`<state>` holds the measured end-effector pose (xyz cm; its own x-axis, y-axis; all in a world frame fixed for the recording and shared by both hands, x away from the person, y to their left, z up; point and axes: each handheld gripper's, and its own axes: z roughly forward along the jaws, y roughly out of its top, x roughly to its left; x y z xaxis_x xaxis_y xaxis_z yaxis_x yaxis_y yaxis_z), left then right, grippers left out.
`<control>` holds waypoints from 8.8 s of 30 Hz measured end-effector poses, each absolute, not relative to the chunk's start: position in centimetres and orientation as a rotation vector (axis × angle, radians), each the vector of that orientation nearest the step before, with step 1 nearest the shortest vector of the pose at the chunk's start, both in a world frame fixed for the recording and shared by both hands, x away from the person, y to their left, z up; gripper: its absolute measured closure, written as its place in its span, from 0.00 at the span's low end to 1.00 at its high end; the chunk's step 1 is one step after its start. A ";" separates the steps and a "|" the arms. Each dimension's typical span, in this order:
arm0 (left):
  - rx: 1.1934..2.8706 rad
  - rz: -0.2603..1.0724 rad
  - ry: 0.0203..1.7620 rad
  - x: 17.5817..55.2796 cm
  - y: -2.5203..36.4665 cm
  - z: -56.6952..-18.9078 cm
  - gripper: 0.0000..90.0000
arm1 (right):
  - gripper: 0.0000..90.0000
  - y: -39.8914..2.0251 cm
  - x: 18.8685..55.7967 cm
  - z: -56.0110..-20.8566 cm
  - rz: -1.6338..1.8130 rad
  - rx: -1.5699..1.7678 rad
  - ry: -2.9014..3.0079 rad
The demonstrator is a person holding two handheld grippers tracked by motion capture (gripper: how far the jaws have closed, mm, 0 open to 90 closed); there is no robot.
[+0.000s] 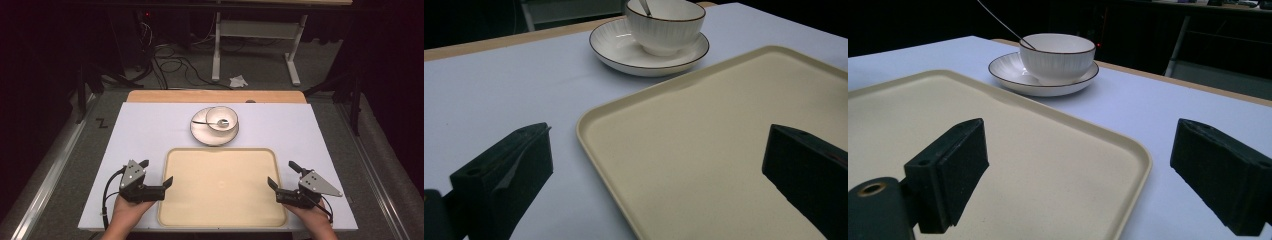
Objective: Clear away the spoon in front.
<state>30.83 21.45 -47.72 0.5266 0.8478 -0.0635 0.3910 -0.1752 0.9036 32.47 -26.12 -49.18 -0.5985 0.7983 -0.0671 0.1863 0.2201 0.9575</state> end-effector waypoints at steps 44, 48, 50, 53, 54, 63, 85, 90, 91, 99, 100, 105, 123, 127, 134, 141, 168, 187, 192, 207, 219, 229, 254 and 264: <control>1.750 0.495 1.084 40.8 17.2 -44.5 0.05 | 0.10 -26.3 32.4 -49.2 1.408 0.914 1.925; 1.761 0.497 1.086 41.7 16.5 -44.0 0.05 | 0.10 -26.3 32.5 -49.3 1.413 0.917 1.929; 1.761 0.502 1.080 42.0 16.2 -43.7 0.07 | 0.10 -26.3 32.6 -49.4 1.405 0.918 1.934; 1.755 0.497 1.085 42.6 15.8 -43.5 0.08 | 0.10 -26.3 32.6 -49.4 1.406 0.919 1.933; 1.744 0.489 1.089 42.9 15.8 -43.4 0.08 | 0.10 -26.3 32.6 -49.3 1.406 0.924 1.930; 1.749 0.464 1.115 44.5 14.9 -42.9 0.12 | 0.10 -26.4 32.6 -49.3 1.410 0.922 1.928; 1.724 0.383 1.196 47.0 13.5 -43.5 0.54 | 0.10 -26.3 32.6 -49.3 1.409 0.919 1.924; 1.754 0.356 1.207 47.2 13.2 -44.0 0.67 | 0.10 -26.3 32.6 -49.2 1.414 0.918 1.924; 1.754 0.356 1.207 47.2 13.2 -44.0 0.68 | 0.10 -26.3 32.6 -49.2 1.414 0.918 1.924; 1.753 0.324 1.207 47.2 13.3 -44.0 0.87 | 0.10 -26.3 32.6 -49.2 1.414 0.918 1.925; 1.747 0.318 1.211 47.2 13.3 -43.9 0.89 | 0.10 -26.3 32.6 -49.2 1.414 0.918 1.925; 1.750 0.323 1.219 47.2 13.3 -43.8 0.92 | 0.10 -26.4 32.6 -49.2 1.411 0.918 1.923; 1.772 0.402 1.169 46.5 12.7 -43.5 1.00 | 0.10 -26.4 32.6 -49.2 1.413 0.919 1.922; 1.744 0.418 1.153 46.1 12.8 -42.9 1.00 | 0.10 -26.4 32.6 -49.2 1.416 0.925 1.921; 1.723 0.441 1.108 44.8 13.4 -41.5 1.00 | 0.10 -26.4 32.6 -49.2 1.413 0.919 1.921; 1.689 0.455 1.066 43.4 13.9 -40.3 1.00 | 0.10 -26.3 32.5 -49.2 1.414 0.921 1.922; 1.637 0.371 0.958 33.7 19.0 -42.1 1.00 | 0.11 -26.1 32.4 -49.3 1.409 0.929 1.924; 1.618 0.160 1.033 30.5 20.1 -48.7 1.00 | 0.11 -26.1 32.5 -49.5 1.394 0.934 1.933; 1.575 0.023 1.066 30.2 20.6 -49.7 1.00 | 0.11 -26.2 32.5 -49.5 1.395 0.940 1.936; 1.527 -0.099 1.184 30.8 22.4 -51.9 0.99 | 0.11 -26.1 32.6 -49.5 1.392 0.934 1.943; 1.579 0.015 1.239 30.6 22.2 -51.5 0.77 | 0.11 -26.1 32.6 -49.4 1.395 0.927 1.943; 1.635 0.092 1.202 30.3 21.7 -50.8 0.63 | 0.11 -26.1 32.5 -49.4 1.395 0.929 1.945; 2.112 0.525 1.134 30.7 18.5 -51.2 1.00 | 0.11 -25.9 32.6 -49.5 1.398 0.922 1.956; 2.207 0.467 1.063 29.4 16.5 -51.3 1.00 | 0.11 -25.9 32.6 -49.5 1.405 0.922 1.959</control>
